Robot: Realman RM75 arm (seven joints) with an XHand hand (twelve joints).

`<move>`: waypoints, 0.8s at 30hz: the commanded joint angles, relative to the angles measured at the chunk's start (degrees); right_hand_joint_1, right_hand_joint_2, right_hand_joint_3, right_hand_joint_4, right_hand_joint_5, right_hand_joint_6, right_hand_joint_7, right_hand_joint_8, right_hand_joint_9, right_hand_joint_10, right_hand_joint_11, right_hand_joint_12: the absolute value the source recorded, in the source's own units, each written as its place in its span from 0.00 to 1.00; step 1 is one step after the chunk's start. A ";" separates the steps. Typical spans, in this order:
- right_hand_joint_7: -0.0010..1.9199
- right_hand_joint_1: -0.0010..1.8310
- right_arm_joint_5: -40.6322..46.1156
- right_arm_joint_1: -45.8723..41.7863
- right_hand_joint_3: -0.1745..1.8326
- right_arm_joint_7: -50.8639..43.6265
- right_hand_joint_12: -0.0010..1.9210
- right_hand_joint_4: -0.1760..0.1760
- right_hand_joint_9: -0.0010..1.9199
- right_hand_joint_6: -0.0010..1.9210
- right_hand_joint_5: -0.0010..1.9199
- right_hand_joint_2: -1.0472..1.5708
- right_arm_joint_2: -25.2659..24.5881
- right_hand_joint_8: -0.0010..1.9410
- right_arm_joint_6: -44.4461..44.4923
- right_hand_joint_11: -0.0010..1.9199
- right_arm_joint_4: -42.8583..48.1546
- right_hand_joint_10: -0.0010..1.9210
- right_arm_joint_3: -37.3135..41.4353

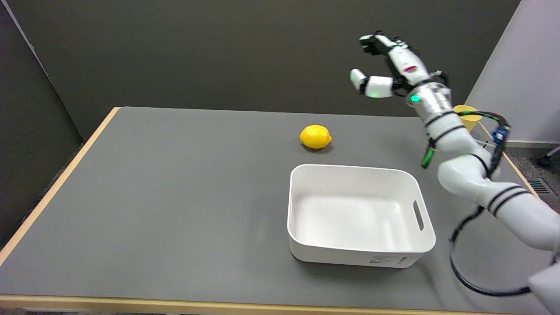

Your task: Pick up the lemon.

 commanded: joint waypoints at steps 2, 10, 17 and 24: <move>0.19 0.26 -3.07 17.73 0.55 -23.71 0.53 0.41 0.14 0.27 0.12 0.63 -7.22 0.28 -37.53 0.00 -0.23 0.43 -13.94; 0.17 0.22 0.61 14.94 0.55 -23.26 0.53 0.41 0.12 0.26 0.12 0.62 -3.92 0.25 -44.15 0.00 6.53 0.41 -16.06; 0.16 0.20 4.01 14.98 0.55 -23.28 0.54 0.41 0.11 0.26 0.12 0.62 -3.92 0.25 -44.99 0.00 5.52 0.41 -18.58; 0.15 0.20 4.36 15.45 0.55 -23.26 0.54 0.40 0.09 0.26 0.12 0.62 -4.16 0.24 -47.17 0.00 4.31 0.40 -19.47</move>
